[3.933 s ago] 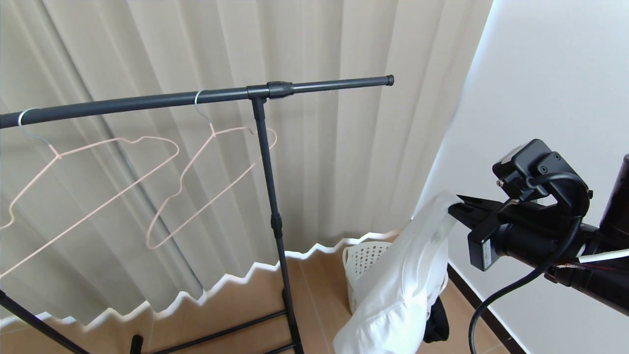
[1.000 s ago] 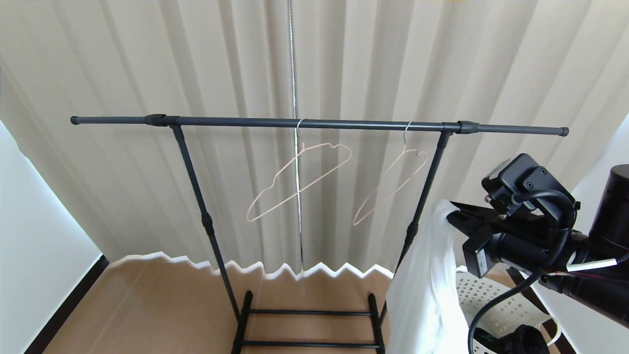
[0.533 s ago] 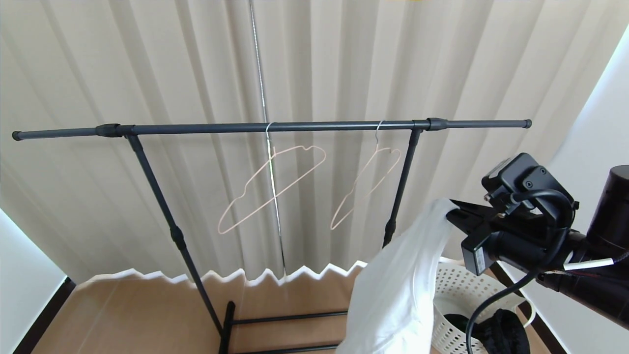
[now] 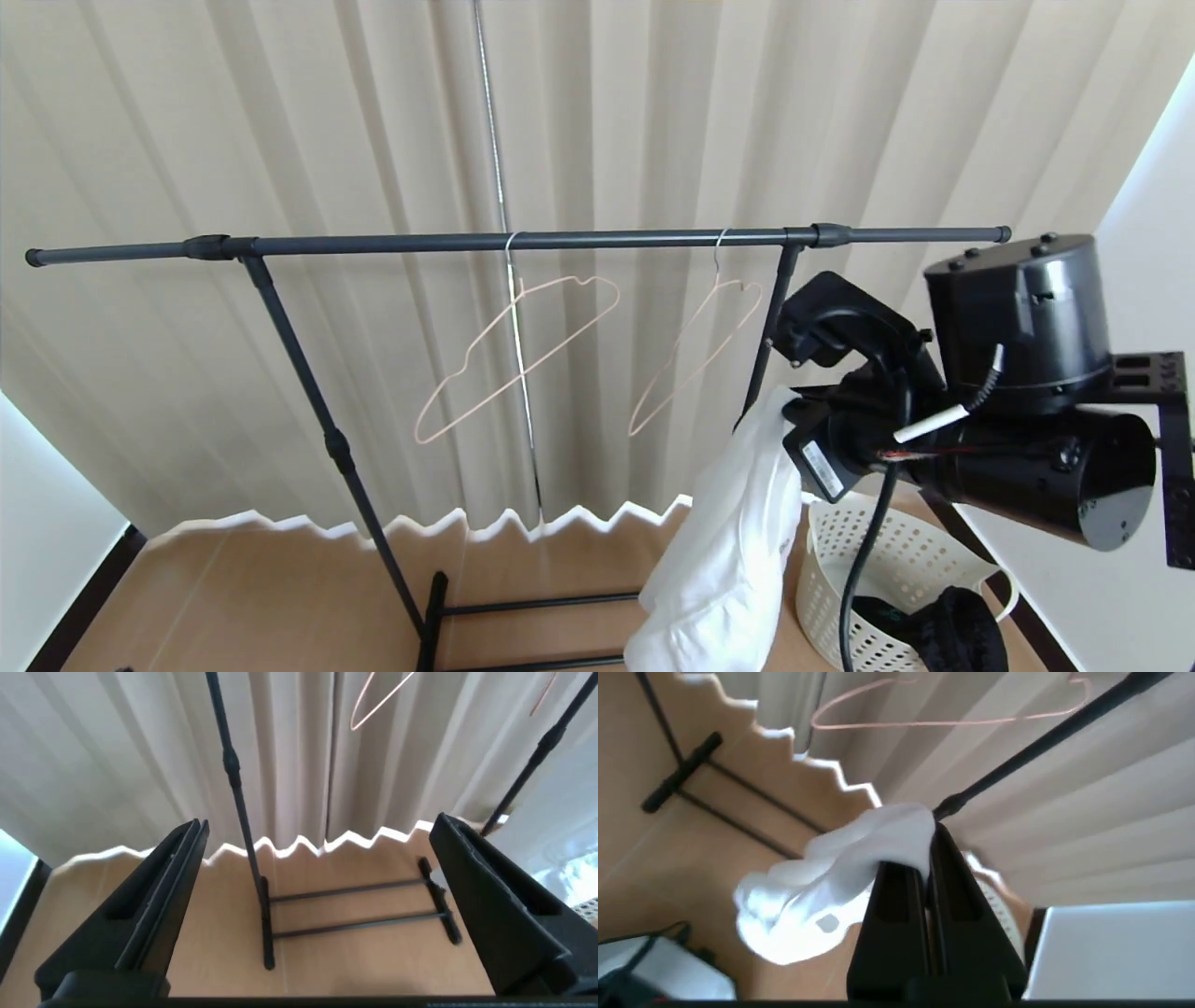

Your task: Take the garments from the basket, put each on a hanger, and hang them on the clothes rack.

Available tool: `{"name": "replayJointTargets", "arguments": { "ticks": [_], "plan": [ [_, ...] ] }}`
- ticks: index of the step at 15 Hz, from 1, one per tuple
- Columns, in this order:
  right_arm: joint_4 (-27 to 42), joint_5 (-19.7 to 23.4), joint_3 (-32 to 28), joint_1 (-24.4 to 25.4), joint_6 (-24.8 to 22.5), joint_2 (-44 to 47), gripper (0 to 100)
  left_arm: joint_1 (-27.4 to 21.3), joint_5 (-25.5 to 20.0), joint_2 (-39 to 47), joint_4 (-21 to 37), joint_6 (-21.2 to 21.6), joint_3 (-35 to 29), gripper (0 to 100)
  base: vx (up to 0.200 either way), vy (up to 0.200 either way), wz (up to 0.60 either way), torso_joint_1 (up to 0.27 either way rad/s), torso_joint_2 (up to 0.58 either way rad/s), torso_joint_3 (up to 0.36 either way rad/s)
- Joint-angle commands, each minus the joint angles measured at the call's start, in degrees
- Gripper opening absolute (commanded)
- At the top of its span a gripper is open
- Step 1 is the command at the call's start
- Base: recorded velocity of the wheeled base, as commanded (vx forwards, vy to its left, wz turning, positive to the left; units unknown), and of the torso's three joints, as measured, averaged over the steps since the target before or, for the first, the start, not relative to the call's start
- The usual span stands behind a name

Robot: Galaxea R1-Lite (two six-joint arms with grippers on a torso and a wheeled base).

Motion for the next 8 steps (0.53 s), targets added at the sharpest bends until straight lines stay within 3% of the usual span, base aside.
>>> {"name": "replayJointTargets", "arguments": {
  "ticks": [1, 2, 3, 6, 8],
  "plan": [
    [13.03, 0.89, -13.54, 1.53, 9.63, 8.17, 0, -4.72, -0.20, 23.17, -6.19, -1.66, -7.49, 100, 0.000, 0.000, 0.00, 0.000, 0.00, 0.000],
    [16.64, 4.84, -17.85, 1.62, 16.75, 11.86, 0, -9.55, -0.28, 28.62, -6.19, -3.41, -9.51, 100, 0.000, 0.000, 0.00, 0.000, 0.00, 0.000],
    [16.55, 5.72, -18.64, 1.79, 19.47, 13.27, 0, -13.77, 0.07, 32.75, -6.28, -6.49, -11.35, 100, 0.000, 0.000, 0.00, 0.000, 0.00, 0.000],
    [15.41, 5.72, -20.92, 3.11, 23.96, 16.34, 0, -23.35, 4.11, 43.56, -6.36, -13.87, -16.98, 100, 0.000, 0.000, 0.00, 0.000, 0.00, 0.000],
    [15.41, 5.46, -22.77, 3.29, 25.01, 17.31, 0, -28.89, 5.08, 48.40, -6.72, -15.37, -19.09, 100, 0.000, 0.000, 0.00, 0.000, 0.00, 0.000]
  ]
}}
